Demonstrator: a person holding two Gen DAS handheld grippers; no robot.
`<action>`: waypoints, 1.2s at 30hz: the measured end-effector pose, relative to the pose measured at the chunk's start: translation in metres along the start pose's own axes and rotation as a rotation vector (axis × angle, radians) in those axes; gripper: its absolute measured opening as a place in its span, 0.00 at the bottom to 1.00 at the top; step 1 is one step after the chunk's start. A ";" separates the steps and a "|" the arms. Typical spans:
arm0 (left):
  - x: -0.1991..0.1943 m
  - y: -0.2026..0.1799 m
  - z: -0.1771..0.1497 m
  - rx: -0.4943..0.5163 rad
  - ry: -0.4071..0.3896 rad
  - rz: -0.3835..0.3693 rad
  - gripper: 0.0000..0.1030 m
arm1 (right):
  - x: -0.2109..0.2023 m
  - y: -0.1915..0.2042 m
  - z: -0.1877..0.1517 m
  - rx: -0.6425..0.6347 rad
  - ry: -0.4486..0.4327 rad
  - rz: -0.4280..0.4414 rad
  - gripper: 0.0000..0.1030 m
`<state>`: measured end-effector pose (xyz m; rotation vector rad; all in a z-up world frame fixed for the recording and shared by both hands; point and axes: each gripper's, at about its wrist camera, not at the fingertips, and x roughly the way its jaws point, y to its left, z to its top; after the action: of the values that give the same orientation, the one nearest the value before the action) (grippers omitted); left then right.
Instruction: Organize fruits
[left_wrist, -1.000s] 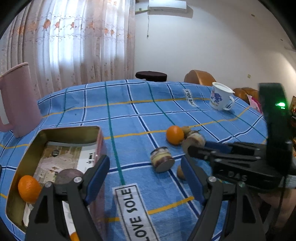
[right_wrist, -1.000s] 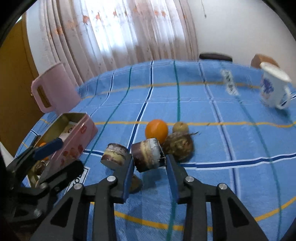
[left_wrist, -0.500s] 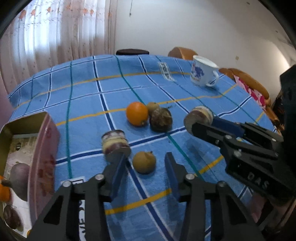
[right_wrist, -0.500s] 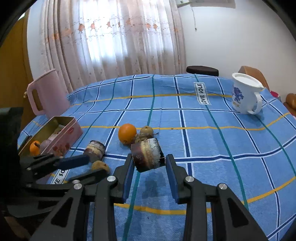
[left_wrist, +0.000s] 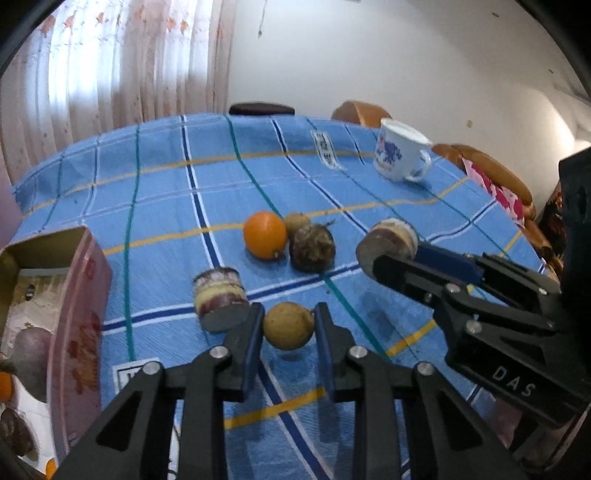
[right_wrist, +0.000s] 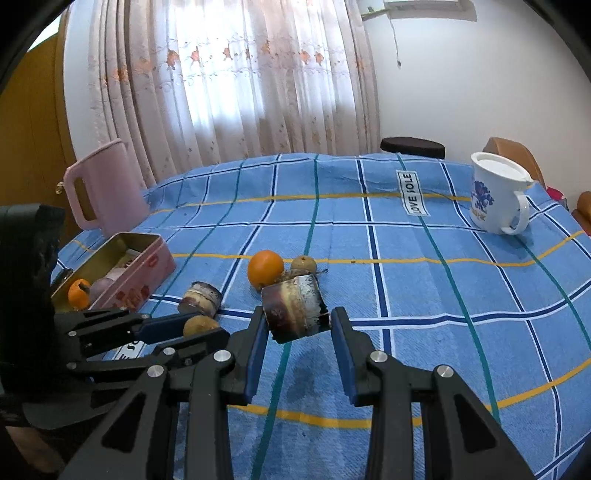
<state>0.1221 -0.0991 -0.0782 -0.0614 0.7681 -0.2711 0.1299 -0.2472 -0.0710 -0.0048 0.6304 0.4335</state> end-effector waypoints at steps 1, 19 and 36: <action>-0.005 0.001 0.000 -0.004 -0.025 0.006 0.28 | -0.002 0.001 0.000 -0.003 -0.006 0.006 0.35; -0.026 0.002 0.000 -0.013 -0.160 0.055 0.28 | -0.009 0.001 0.001 -0.009 -0.039 0.034 0.31; -0.047 -0.002 -0.007 0.006 -0.271 0.076 0.28 | -0.038 0.016 -0.004 -0.086 -0.192 0.036 0.31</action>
<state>0.0845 -0.0881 -0.0514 -0.0614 0.4996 -0.1880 0.0942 -0.2481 -0.0511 -0.0337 0.4226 0.4893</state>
